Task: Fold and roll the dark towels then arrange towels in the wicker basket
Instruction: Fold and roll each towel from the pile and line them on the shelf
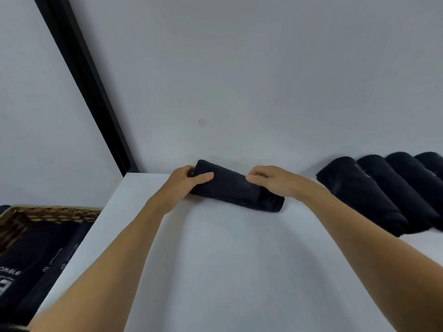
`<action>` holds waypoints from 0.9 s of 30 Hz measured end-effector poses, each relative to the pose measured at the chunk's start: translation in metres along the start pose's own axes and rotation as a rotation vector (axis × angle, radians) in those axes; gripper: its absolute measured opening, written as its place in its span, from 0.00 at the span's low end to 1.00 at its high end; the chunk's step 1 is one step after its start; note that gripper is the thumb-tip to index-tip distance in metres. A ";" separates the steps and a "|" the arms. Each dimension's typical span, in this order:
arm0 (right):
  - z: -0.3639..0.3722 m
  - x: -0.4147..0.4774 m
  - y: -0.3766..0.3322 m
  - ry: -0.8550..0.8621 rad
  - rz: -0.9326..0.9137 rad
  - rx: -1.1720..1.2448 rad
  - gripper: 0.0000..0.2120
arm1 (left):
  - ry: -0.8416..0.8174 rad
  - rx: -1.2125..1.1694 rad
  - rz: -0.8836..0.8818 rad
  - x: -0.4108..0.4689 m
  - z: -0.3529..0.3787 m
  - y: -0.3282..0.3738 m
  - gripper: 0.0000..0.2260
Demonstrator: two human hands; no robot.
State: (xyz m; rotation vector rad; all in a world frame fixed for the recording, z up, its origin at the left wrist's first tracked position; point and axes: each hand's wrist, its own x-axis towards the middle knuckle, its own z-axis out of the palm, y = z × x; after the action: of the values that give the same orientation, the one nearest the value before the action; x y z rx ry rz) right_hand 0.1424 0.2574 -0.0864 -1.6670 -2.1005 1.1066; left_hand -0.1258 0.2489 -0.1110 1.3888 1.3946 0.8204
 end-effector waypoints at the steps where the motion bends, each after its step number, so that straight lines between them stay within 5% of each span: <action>1: 0.000 -0.009 0.003 0.035 -0.005 0.010 0.14 | -0.020 -0.036 0.005 0.003 0.011 0.006 0.28; 6: -0.013 -0.050 0.014 0.123 0.069 0.005 0.23 | -0.120 -0.113 0.004 0.021 0.078 0.042 0.17; 12: -0.041 -0.086 0.042 0.297 0.178 -0.058 0.31 | -0.172 -0.129 -0.020 0.048 0.159 0.075 0.21; 17: -0.049 -0.097 0.057 0.446 0.146 -0.319 0.31 | -0.123 -0.181 -0.096 0.069 0.206 0.092 0.26; 21: -0.045 -0.089 0.064 0.530 0.260 -0.522 0.28 | -0.091 -0.221 -0.059 0.069 0.232 0.092 0.19; 24: -0.046 -0.084 0.065 0.582 0.285 -0.633 0.24 | -0.045 -0.216 0.000 0.051 0.239 0.081 0.28; 27: -0.045 -0.082 0.068 0.590 0.284 -0.643 0.20 | -0.010 -0.183 0.083 0.028 0.248 0.068 0.17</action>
State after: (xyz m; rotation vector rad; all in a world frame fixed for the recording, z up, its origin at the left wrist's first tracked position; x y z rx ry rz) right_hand 0.2455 0.2058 -0.0803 -2.2540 -1.9397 -0.0883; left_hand 0.1319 0.2433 -0.1276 1.3142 1.2284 0.9690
